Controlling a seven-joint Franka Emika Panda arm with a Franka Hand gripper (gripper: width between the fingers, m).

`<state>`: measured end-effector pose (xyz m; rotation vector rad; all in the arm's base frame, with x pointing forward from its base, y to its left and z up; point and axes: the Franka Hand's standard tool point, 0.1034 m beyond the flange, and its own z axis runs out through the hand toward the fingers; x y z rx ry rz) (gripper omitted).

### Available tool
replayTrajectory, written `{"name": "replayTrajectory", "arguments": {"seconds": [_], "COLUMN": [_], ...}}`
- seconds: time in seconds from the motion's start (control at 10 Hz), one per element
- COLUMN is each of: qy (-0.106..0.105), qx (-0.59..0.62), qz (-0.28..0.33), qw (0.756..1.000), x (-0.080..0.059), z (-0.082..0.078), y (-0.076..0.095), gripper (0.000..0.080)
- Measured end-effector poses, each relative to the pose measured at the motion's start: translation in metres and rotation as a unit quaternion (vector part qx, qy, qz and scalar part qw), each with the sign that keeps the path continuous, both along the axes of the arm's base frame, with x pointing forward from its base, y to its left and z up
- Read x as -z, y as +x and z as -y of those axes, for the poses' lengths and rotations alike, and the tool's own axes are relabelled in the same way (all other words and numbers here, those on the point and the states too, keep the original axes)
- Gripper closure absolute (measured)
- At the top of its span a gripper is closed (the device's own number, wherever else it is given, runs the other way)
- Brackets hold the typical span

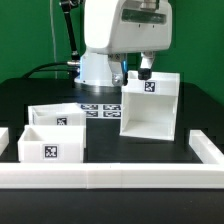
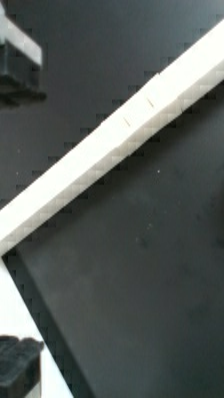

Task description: Assemble drawer

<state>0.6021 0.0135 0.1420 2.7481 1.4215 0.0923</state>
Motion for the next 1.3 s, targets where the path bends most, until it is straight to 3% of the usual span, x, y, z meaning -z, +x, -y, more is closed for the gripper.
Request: {"name": "replayTrajectory", "arguments": {"seconds": [0.5, 0.7, 0.9, 1.3], "qy": [0.000, 0.001, 0.004, 0.011], "qx": [0.008, 0.087, 0.190, 0.304], "qz": [-0.002, -0.012, -0.026, -0.031], "qw": [1.000, 0.996, 0.981, 0.952], "x": [0.000, -0.001, -0.002, -0.001], "z": [0.003, 0.011, 0.005, 0.002], "y": [-0.003, -0.028, -0.049, -0.052], "gripper": [0.0150, 0.0150, 0.0150, 0.0150]}}
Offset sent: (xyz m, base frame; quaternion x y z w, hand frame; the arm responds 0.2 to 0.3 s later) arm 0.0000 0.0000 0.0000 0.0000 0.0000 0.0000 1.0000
